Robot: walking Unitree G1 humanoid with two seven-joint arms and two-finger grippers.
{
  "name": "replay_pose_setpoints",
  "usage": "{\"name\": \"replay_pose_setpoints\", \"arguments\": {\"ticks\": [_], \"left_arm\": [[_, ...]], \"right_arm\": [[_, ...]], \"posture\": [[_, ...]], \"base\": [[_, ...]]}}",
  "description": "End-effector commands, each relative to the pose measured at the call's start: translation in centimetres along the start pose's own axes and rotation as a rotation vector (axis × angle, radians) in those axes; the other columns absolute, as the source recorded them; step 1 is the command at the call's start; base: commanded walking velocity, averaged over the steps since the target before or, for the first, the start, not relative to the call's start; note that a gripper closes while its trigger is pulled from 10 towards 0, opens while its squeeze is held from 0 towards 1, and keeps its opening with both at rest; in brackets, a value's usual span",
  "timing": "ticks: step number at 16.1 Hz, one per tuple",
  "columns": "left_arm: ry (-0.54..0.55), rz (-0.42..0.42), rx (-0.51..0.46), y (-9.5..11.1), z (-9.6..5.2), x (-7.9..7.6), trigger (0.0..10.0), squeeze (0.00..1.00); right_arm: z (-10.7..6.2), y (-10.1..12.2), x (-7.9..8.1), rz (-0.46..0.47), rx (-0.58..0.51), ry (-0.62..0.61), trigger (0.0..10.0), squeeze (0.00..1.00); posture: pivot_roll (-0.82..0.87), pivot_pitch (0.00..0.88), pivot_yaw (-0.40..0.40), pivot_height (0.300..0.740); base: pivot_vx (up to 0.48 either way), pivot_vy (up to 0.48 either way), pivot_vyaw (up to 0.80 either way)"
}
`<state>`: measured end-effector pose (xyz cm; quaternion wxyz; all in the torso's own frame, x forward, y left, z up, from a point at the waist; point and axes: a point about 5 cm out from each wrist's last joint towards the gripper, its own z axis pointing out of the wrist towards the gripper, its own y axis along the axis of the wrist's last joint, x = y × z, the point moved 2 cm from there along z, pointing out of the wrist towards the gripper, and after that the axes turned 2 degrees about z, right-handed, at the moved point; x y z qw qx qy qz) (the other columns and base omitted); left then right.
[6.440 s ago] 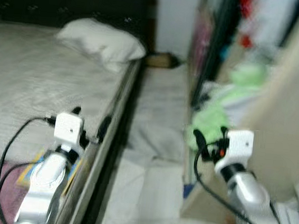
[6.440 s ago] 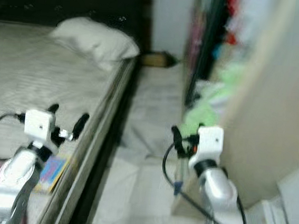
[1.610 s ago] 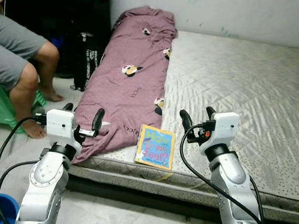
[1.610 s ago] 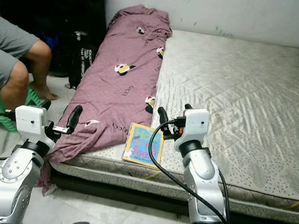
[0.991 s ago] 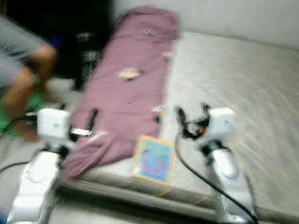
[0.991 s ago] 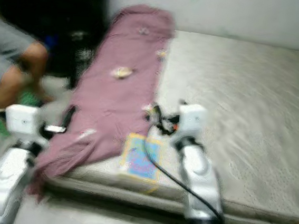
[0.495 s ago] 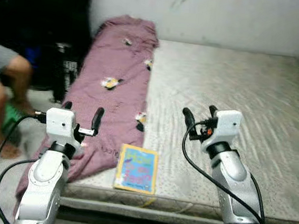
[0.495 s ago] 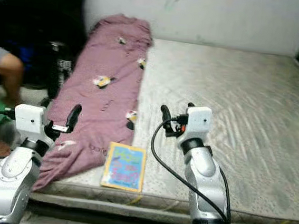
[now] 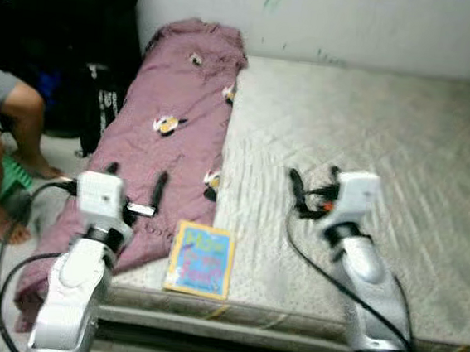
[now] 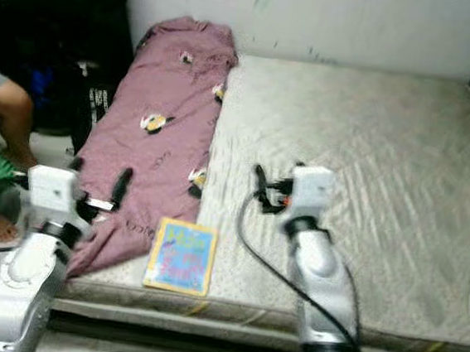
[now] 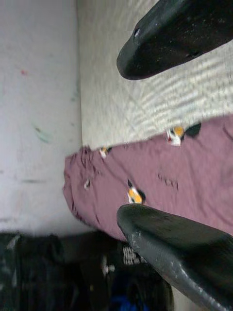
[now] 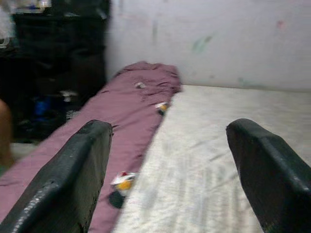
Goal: Clean up the room
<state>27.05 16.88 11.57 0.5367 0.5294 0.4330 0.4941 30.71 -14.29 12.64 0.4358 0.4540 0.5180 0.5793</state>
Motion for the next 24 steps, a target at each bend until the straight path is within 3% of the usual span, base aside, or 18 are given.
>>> {"name": "replay_pose_setpoints", "arguments": {"ticks": [1, 17, 24], "left_arm": [[0.021, 0.009, -0.006, 0.34, -0.02, 0.66, 10.0, 0.00], [0.022, 0.013, -0.017, 0.33, 0.29, 0.65, 10.0, 0.00], [-0.026, -0.019, -0.053, 0.76, 0.23, 0.20, 10.0, 0.00]], "right_arm": [[0.27, 0.13, 0.39, 0.017, -0.004, 0.010, 10.0, 0.00], [0.18, -0.19, 0.22, -0.011, 0.010, 0.028, 10.0, 0.00], [0.17, -0.15, 0.20, -0.019, 0.007, 0.029, 10.0, 0.00]], "posture": [[0.04, 0.001, -0.012, 0.740], [0.03, 0.000, -0.022, 0.740], [0.03, 0.000, -0.021, 0.740]], "base": [[0.000, -0.394, 0.00], [0.000, -0.453, 0.00], [0.035, 0.000, 0.00]]}}
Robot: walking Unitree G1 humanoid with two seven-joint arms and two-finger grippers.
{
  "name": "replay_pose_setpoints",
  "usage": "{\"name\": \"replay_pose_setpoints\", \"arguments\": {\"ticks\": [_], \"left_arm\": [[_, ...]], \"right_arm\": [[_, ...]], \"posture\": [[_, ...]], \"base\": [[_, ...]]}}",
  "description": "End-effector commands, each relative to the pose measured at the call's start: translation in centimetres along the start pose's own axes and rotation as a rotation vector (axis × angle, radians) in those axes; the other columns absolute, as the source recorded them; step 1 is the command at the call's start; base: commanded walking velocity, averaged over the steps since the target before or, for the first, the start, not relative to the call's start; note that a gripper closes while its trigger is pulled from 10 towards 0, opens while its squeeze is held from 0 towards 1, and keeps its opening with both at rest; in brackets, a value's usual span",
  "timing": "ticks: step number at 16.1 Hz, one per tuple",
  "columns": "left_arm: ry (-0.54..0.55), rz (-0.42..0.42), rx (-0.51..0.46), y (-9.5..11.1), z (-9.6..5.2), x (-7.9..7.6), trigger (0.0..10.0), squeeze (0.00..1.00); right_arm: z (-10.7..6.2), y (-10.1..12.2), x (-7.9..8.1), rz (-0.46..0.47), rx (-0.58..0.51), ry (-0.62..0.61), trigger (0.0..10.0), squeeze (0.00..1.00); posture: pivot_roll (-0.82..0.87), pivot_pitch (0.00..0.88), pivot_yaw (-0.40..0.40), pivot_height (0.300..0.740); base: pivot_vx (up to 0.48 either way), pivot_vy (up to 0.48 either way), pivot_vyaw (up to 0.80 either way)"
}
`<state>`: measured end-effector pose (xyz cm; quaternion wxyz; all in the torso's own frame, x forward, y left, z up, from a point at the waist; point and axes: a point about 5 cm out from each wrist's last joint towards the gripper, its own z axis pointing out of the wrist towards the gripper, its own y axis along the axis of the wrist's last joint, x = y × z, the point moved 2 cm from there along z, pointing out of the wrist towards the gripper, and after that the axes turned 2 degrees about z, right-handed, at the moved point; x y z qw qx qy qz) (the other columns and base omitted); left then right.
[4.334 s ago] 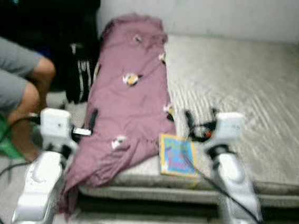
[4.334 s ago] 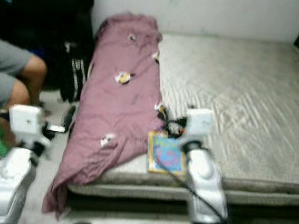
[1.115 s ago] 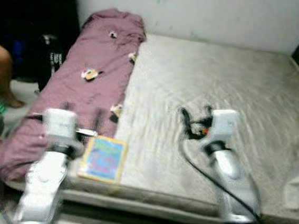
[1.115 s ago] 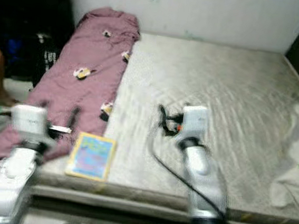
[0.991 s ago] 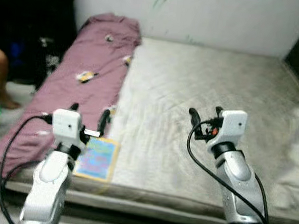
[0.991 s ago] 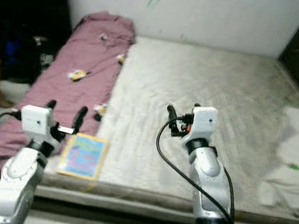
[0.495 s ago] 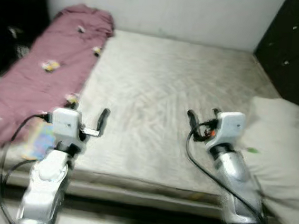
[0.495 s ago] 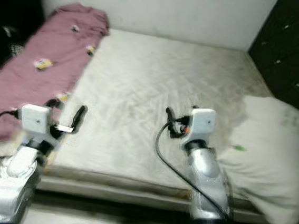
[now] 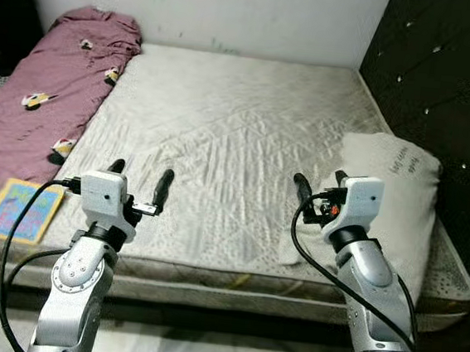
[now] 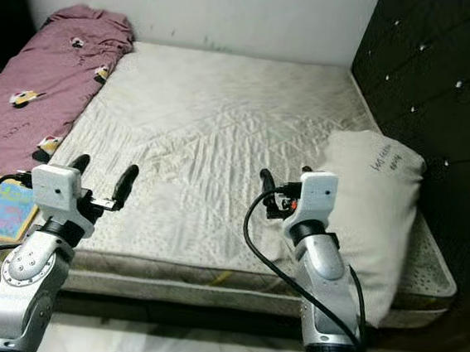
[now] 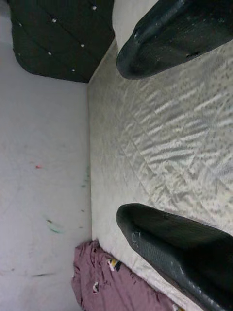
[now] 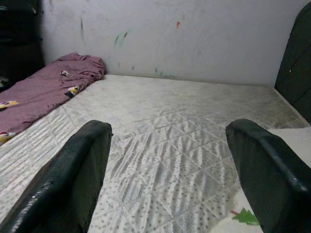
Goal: Clean up the room
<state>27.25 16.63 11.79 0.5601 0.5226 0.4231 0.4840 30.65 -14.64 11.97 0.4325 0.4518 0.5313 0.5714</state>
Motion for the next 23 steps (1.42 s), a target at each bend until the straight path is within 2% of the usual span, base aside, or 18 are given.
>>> {"name": "replay_pose_setpoints", "arguments": {"ticks": [1, 18, 20, 23], "left_arm": [[0.008, 0.011, -0.020, 0.56, 0.00, 0.39, 10.0, 0.00], [0.004, 0.012, -0.022, 0.46, -0.03, 0.30, 10.0, 0.00], [0.023, 0.034, 0.011, 0.07, 0.15, 0.37, 10.0, 0.00], [0.020, 0.047, 0.005, 0.15, 0.11, 0.38, 10.0, 0.00]], "right_arm": [[0.33, 0.52, 0.56, -0.002, -0.019, 0.019, 10.0, 0.00], [0.38, 0.65, 0.25, -0.012, -0.023, 0.008, 10.0, 0.00], [0.37, 0.74, 0.08, 0.001, -0.028, -0.002, 10.0, 0.00], [0.35, 0.60, 0.11, 0.010, -0.020, -0.006, 10.0, 0.00]], "posture": [[0.03, 0.000, -0.021, 0.740], [0.03, 0.000, -0.026, 0.740], [0.03, 0.000, -0.028, 0.740], [0.03, 0.000, -0.026, 0.740]], "base": [[0.247, 0.000, 0.00], [0.277, 0.000, 0.00], [0.000, 0.000, 0.00], [0.000, 0.000, 0.00]]}}
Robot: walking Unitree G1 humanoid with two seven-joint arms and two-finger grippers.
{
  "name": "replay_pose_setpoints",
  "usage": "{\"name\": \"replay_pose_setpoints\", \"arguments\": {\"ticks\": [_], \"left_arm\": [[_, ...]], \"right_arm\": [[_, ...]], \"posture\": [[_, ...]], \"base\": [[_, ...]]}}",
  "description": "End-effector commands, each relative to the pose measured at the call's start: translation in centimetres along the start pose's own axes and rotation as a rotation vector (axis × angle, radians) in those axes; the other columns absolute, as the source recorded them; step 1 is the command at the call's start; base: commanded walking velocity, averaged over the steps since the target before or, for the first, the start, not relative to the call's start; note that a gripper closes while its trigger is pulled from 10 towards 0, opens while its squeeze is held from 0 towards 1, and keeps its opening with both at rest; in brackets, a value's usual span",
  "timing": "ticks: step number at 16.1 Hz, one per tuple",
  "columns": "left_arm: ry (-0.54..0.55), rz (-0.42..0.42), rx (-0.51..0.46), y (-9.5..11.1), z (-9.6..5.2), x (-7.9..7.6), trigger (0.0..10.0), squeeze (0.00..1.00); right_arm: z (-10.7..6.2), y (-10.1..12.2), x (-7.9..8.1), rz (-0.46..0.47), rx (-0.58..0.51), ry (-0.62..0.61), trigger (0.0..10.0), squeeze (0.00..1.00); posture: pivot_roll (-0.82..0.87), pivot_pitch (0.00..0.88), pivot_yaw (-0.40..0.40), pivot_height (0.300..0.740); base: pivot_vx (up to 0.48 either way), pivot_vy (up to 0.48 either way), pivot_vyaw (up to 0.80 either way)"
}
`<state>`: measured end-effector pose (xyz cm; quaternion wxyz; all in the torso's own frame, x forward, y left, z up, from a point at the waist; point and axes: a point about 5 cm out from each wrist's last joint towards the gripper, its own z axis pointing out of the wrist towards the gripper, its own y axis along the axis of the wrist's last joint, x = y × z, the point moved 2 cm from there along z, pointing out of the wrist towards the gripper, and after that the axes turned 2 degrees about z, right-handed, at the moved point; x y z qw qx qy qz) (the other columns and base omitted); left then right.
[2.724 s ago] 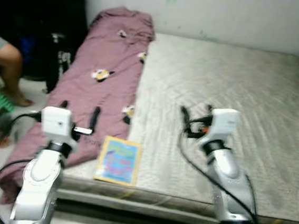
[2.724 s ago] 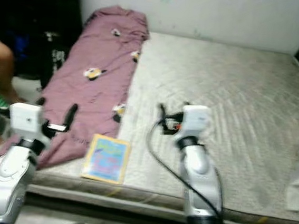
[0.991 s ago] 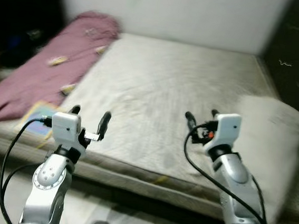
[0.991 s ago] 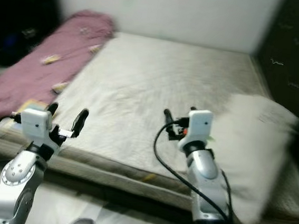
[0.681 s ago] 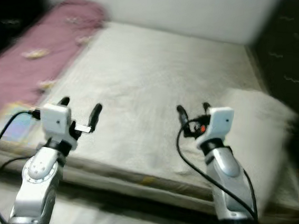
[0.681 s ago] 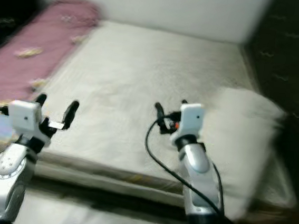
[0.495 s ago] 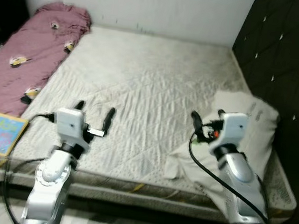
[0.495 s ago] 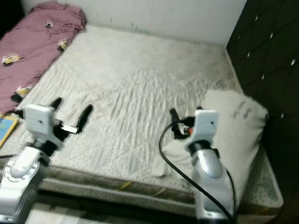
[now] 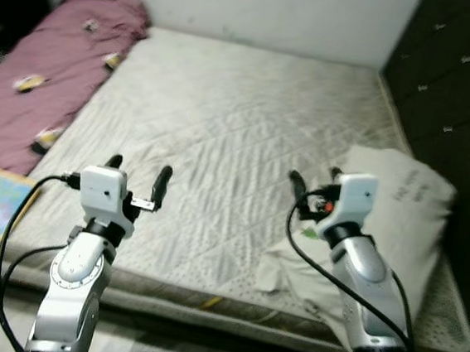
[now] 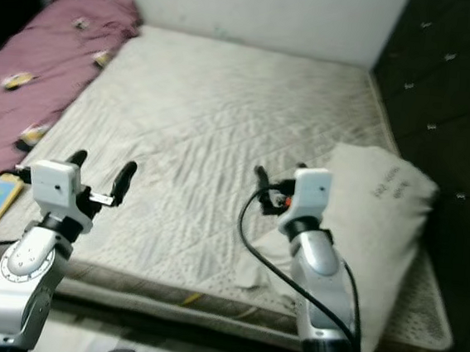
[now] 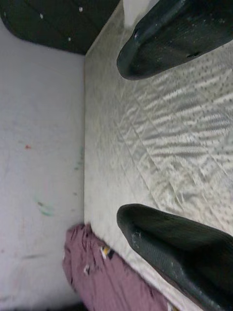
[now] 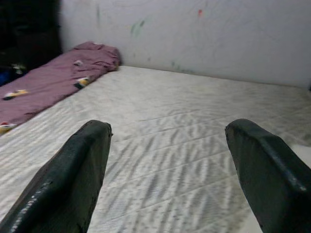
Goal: Clean up the room
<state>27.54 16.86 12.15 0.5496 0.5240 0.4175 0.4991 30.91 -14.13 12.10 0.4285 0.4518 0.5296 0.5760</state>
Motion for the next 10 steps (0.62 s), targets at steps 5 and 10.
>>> {"name": "replay_pose_setpoints", "arguments": {"ticks": [5, 10], "left_arm": [[0.002, 0.009, 0.005, -0.07, -0.20, 0.00, 10.0, 0.00], [-0.001, 0.007, 0.004, -0.09, -0.17, -0.04, 10.0, 0.00]], "right_arm": [[-0.01, 0.41, -0.52, -0.004, -0.010, -0.022, 10.0, 0.00], [0.03, 0.35, -0.49, -0.006, -0.007, -0.015, 10.0, 0.00]], "posture": [[0.03, 0.000, -0.027, 0.740], [0.03, 0.000, -0.029, 0.740]], "base": [[0.000, -0.420, 0.00], [0.000, -0.480, 0.00]]}}
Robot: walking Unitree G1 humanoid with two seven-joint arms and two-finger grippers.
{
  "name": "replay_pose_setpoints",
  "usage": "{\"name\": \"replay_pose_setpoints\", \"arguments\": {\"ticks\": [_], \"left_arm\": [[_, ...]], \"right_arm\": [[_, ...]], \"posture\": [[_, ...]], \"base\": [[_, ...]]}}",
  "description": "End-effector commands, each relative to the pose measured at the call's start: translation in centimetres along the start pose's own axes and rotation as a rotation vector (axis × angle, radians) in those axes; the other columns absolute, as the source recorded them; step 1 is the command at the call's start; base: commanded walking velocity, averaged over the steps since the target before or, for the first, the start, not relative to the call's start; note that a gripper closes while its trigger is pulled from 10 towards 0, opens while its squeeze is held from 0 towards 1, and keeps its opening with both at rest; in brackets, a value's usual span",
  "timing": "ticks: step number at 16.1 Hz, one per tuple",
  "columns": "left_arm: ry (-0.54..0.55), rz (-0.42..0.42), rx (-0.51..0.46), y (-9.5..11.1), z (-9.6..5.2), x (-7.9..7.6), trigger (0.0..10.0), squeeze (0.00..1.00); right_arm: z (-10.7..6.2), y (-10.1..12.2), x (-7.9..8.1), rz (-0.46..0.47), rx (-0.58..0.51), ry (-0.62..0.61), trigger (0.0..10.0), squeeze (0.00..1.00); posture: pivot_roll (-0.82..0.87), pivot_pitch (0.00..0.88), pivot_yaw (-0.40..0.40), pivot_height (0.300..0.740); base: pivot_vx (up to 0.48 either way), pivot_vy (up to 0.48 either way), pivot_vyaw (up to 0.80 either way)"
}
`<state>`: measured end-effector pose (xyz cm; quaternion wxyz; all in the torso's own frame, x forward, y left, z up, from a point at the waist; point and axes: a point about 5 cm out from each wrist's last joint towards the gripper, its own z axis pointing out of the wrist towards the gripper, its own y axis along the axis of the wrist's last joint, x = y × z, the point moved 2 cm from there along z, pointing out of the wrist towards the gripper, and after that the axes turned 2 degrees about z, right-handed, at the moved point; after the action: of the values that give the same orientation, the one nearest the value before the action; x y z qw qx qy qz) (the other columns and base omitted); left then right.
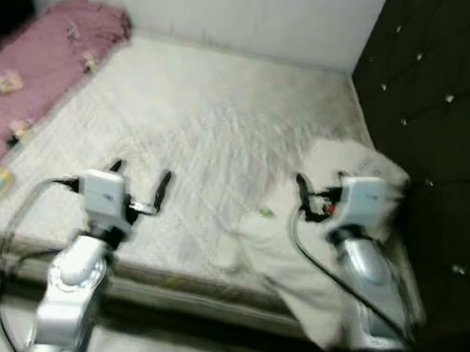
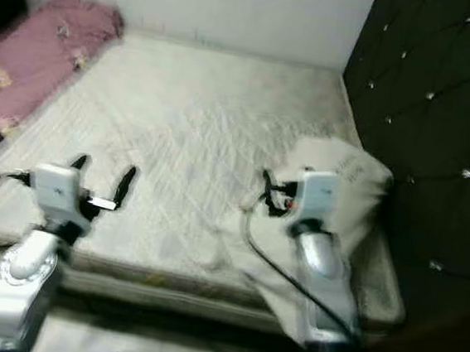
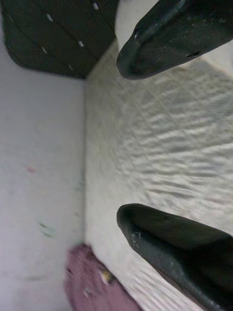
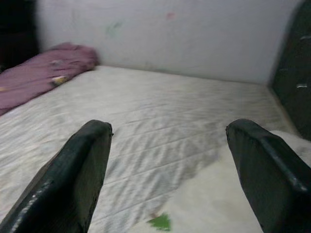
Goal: Clean up the room
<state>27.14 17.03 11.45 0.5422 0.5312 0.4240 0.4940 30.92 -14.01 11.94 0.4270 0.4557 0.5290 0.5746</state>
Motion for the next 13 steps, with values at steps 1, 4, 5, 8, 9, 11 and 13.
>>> {"name": "replay_pose_setpoints", "arguments": {"ticks": [1, 4, 5, 8, 9, 11, 13], "left_arm": [[-0.002, 0.005, -0.023, 0.58, 0.31, -0.12, 10.0, 0.00], [-0.004, 0.006, -0.022, 0.53, 0.25, -0.24, 10.0, 0.00], [-0.001, 0.010, -0.022, 0.52, 0.23, -0.24, 10.0, 0.00], [0.033, 0.001, -0.018, 0.40, 0.30, 0.08, 10.0, 0.00], [0.032, -0.005, -0.023, 0.45, 0.31, 0.17, 10.0, 0.00], [-0.001, -0.027, -0.039, 0.68, 0.22, -0.10, 10.0, 0.00], [-0.010, -0.022, -0.045, 0.74, 0.16, -0.28, 10.0, 0.00]], "right_arm": [[-0.01, 0.50, -0.60, -0.013, -0.011, -0.010, 10.0, 0.00], [-0.10, 0.44, -0.66, -0.016, -0.009, -0.009, 10.0, 0.00], [-0.13, 0.43, -0.67, -0.018, -0.008, -0.009, 10.0, 0.00], [-0.16, 0.42, -0.68, -0.021, -0.007, -0.009, 10.0, 0.00], [-0.16, 0.42, -0.71, -0.021, -0.007, -0.009, 10.0, 0.00], [-0.16, 0.41, -0.75, -0.017, -0.005, -0.012, 10.0, 0.00], [-0.16, 0.40, -0.81, -0.011, -0.003, -0.017, 10.0, 0.00]], "posture": [[0.03, 0.000, -0.030, 0.740], [0.02, 0.000, -0.032, 0.740], [0.03, 0.000, -0.033, 0.740], [0.02, 0.000, -0.034, 0.740], [0.02, 0.000, -0.035, 0.740], [0.02, 0.000, -0.034, 0.740], [0.02, 0.000, -0.034, 0.740]], "base": [[0.000, -0.480, 0.00], [0.000, -0.480, 0.00], [0.000, -0.480, 0.00], [0.000, -0.127, 0.00], [0.000, 0.000, 0.00], [0.000, 0.000, 0.00], [0.000, 0.000, 0.00]]}}
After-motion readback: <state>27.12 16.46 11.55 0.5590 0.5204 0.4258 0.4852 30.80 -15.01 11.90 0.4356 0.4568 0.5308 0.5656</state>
